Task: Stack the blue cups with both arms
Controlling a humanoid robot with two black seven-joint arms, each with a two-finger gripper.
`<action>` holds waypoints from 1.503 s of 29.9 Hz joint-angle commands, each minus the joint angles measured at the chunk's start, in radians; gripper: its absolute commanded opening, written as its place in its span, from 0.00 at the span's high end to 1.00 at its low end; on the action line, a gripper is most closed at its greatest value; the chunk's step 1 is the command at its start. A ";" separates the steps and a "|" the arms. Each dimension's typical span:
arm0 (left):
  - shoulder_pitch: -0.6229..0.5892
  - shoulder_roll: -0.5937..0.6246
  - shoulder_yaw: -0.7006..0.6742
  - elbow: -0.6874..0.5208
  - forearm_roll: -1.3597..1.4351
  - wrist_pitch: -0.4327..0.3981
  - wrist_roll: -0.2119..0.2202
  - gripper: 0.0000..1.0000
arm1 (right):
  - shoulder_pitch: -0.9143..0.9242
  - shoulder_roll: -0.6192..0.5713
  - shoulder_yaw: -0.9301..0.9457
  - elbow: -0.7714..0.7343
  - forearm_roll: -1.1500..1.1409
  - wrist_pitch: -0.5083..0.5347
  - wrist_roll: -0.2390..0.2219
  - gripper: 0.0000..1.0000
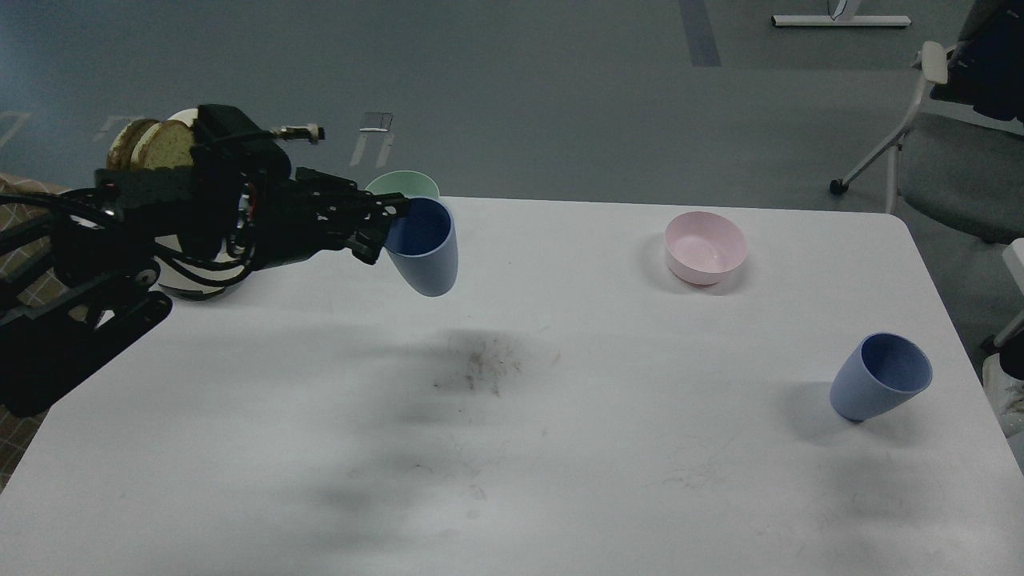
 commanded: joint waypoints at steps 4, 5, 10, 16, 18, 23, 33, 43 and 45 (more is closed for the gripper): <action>-0.110 -0.206 0.160 0.141 0.043 -0.003 0.017 1.00 | -0.020 -0.021 0.022 0.000 0.001 0.000 0.000 0.00; -0.122 -0.246 0.181 0.187 0.060 -0.002 0.015 1.00 | -0.029 -0.021 0.030 0.000 0.001 0.000 -0.003 0.00; -0.128 -0.341 0.212 0.266 0.080 -0.002 0.015 1.00 | -0.048 -0.020 0.031 0.000 0.001 0.000 0.000 0.00; -0.131 -0.375 0.273 0.273 0.088 -0.002 0.018 1.00 | -0.046 -0.011 0.030 0.003 0.001 0.000 0.000 0.00; -0.128 -0.386 0.275 0.299 0.088 0.000 0.018 1.00 | -0.045 -0.011 0.030 0.008 0.001 0.000 0.000 0.00; -0.120 -0.406 0.275 0.338 0.088 0.004 0.018 1.00 | -0.046 -0.012 0.030 0.008 0.001 0.000 0.000 0.00; -0.125 -0.398 0.264 0.329 0.084 0.006 0.026 0.56 | -0.046 -0.007 0.030 0.008 0.001 0.000 0.000 0.00; -0.123 -0.348 0.119 0.316 -0.101 0.079 0.012 0.21 | -0.109 -0.032 0.024 0.083 -0.003 0.000 -0.003 0.00; -0.116 -0.340 0.045 0.316 -0.237 0.108 0.012 0.15 | -0.158 -0.041 0.011 0.139 -0.015 0.000 -0.003 0.00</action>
